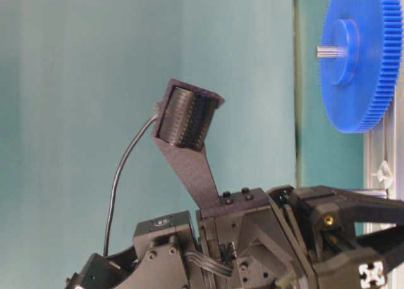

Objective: Insert the small gear onto the shaft.
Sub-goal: 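Close the left gripper around the gear hub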

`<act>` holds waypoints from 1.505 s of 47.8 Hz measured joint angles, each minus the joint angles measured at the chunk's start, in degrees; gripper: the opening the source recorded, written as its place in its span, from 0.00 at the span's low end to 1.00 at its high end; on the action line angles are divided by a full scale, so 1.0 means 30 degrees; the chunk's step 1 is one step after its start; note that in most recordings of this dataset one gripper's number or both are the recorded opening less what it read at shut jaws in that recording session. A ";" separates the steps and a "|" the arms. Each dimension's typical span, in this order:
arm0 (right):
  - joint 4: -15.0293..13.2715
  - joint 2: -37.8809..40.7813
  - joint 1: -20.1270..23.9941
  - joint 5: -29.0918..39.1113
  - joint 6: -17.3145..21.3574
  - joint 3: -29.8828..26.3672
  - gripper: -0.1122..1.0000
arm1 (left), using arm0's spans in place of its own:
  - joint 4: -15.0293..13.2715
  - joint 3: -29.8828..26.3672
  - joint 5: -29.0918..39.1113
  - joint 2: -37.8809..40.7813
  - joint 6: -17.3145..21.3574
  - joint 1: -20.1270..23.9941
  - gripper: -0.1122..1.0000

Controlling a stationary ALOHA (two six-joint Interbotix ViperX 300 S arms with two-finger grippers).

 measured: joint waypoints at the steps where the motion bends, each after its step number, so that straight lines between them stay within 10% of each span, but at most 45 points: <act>1: 0.0000 0.0000 0.0000 0.0000 0.0029 0.0029 0.13 | 0.0000 0.0000 -0.0029 0.0000 0.0000 0.0029 0.09; 10: 0.0029 0.0000 0.0029 0.0000 0.0029 0.0117 0.13 | 0.0000 0.0000 -0.0146 0.0000 0.0000 0.0000 0.22; 26: 0.0000 -0.0029 0.0029 0.0000 0.0029 0.0146 0.13 | 0.0000 0.0000 -0.0146 0.0264 -0.0176 0.0000 0.93; 72: 0.0000 -0.0176 0.0000 0.0000 0.0029 0.0234 0.13 | 0.0000 0.0000 -0.0176 0.0762 -0.0059 0.0264 0.94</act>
